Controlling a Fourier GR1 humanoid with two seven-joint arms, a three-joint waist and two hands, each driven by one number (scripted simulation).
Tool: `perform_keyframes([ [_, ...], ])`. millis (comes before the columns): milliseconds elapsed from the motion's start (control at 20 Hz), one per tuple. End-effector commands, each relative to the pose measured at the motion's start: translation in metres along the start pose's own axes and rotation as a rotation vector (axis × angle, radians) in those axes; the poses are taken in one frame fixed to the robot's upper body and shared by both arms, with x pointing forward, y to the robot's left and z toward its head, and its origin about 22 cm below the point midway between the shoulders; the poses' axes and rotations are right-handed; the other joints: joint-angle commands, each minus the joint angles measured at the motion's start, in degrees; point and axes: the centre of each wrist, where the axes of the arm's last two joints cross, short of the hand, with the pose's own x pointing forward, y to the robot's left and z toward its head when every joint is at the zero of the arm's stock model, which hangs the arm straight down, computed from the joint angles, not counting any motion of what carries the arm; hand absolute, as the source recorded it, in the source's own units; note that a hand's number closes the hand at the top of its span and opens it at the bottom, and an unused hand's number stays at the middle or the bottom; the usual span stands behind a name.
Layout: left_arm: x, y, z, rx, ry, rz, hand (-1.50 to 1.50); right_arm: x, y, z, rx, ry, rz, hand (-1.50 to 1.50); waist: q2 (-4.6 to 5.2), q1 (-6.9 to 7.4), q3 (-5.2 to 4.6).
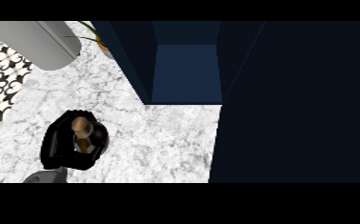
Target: Pick up the wine, place it into the cabinet and close the cabinet
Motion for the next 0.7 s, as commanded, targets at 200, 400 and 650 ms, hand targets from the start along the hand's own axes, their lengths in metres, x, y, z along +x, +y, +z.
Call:
perform_keyframes([
  [200, 0.046, -0.009, -0.031, -0.071, -0.041, 0.103, 1.5, 0.014, -0.006, 0.012, 0.02, -0.04, -0.038, -1.5, 0.03, 0.07, 0.02],
  [400, 0.075, -0.045, -0.025, -0.131, -0.011, 0.165, 1.5, 0.007, -0.003, 0.017, 0.021, -0.025, -0.026, -1.5, -0.03, 0.18, 0.05],
  [650, 0.098, -0.067, -0.026, -0.162, -0.026, 0.113, 1.5, 0.023, -0.002, 0.022, 0.015, -0.043, -0.055, -1.5, -0.03, 0.12, 0.0],
])
